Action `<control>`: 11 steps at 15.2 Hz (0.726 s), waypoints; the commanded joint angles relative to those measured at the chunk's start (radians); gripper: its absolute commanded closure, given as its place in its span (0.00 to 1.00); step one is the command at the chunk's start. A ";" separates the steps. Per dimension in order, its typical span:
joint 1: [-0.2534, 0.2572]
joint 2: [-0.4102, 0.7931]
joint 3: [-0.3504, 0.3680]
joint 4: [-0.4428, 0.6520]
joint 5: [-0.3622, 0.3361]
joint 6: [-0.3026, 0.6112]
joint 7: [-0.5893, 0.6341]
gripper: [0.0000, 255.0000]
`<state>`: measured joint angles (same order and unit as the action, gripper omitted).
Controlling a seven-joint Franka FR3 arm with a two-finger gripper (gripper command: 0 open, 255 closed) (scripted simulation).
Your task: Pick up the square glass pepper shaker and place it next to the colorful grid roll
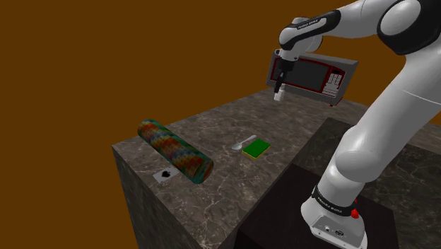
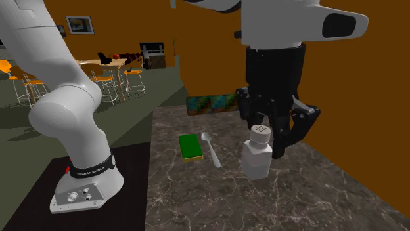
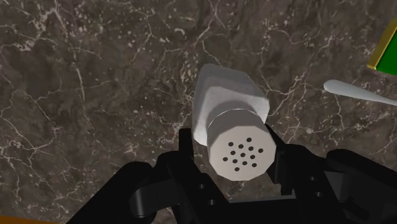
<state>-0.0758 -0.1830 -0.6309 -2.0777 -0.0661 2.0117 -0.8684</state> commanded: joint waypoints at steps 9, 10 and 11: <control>0.072 -0.036 0.134 -0.026 -0.015 -0.012 0.212 1.00; 0.081 -0.034 0.149 -0.026 -0.014 -0.011 0.236 1.00; 0.091 -0.031 0.164 -0.026 -0.012 -0.010 0.260 1.00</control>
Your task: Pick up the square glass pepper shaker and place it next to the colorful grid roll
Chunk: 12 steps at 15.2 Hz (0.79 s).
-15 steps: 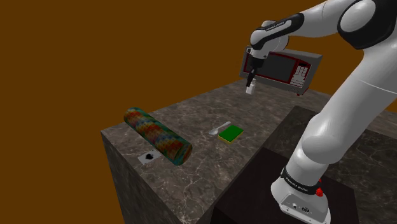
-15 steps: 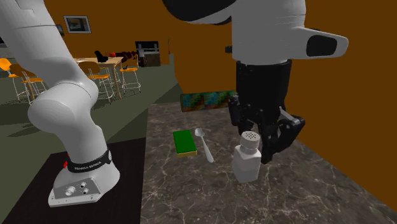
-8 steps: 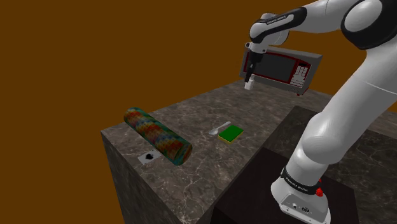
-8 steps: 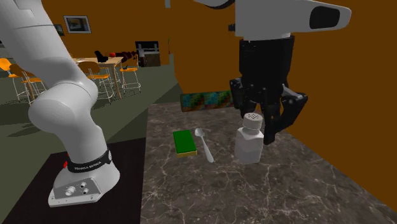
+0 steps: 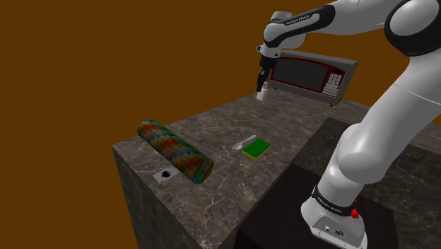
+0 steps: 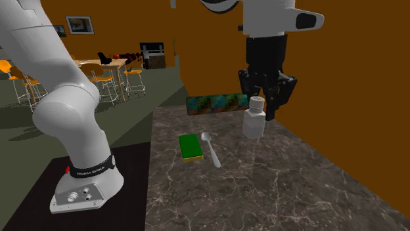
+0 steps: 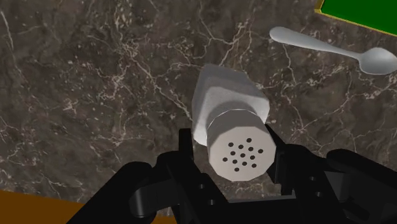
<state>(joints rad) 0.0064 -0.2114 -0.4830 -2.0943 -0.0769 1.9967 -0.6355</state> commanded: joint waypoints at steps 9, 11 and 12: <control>0.100 0.067 0.137 0.049 0.030 0.008 0.224 1.00; 0.120 0.093 0.161 0.075 0.038 0.006 0.264 1.00; 0.130 0.107 0.173 0.089 0.041 0.004 0.284 1.00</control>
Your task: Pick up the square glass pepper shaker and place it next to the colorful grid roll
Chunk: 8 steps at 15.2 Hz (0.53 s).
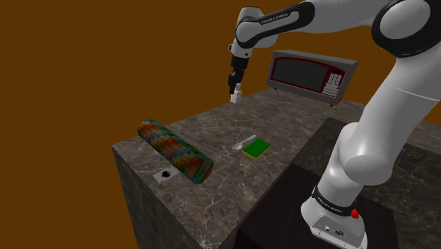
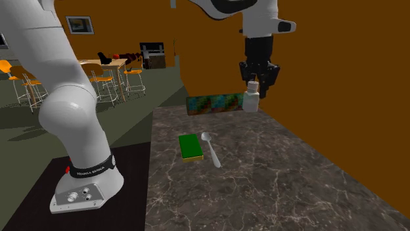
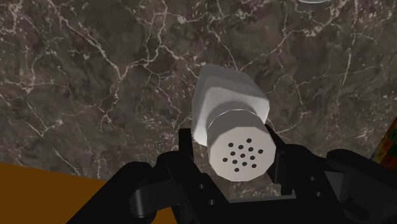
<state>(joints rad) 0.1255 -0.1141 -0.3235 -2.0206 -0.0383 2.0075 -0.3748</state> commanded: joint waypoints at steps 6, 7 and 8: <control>0.068 0.111 0.076 0.128 0.024 -0.024 0.135 1.00; 0.078 0.130 0.085 0.151 0.028 -0.028 0.153 1.00; 0.087 0.150 0.094 0.175 0.031 -0.033 0.171 1.00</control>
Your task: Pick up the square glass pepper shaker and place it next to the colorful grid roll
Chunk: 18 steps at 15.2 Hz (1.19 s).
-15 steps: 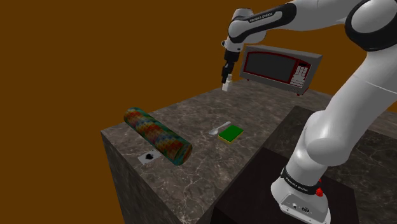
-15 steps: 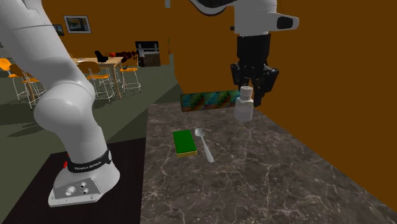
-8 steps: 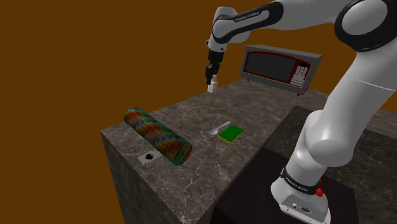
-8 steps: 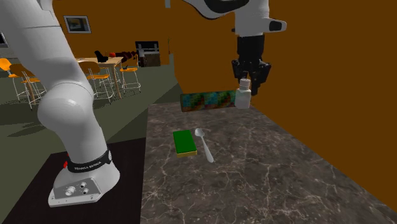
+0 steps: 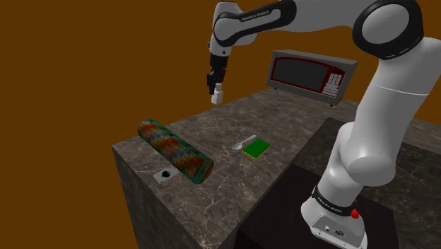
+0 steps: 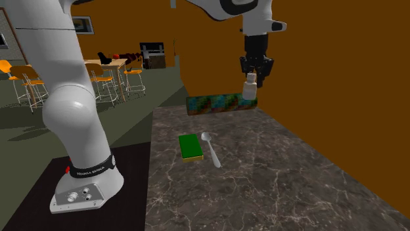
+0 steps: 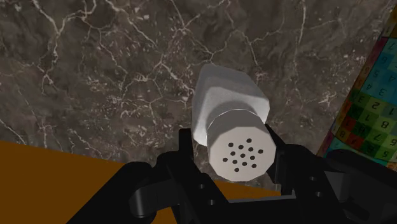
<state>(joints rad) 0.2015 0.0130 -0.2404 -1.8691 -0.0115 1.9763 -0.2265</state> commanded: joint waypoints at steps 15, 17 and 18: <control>0.052 0.150 0.050 0.050 0.020 0.096 0.099 1.00; 0.052 0.157 0.050 0.032 0.022 0.121 0.098 1.00; 0.051 0.161 0.051 0.023 0.023 0.133 0.098 1.00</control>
<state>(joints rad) 0.2547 0.1711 -0.1889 -1.8367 0.0099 2.0966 -0.1254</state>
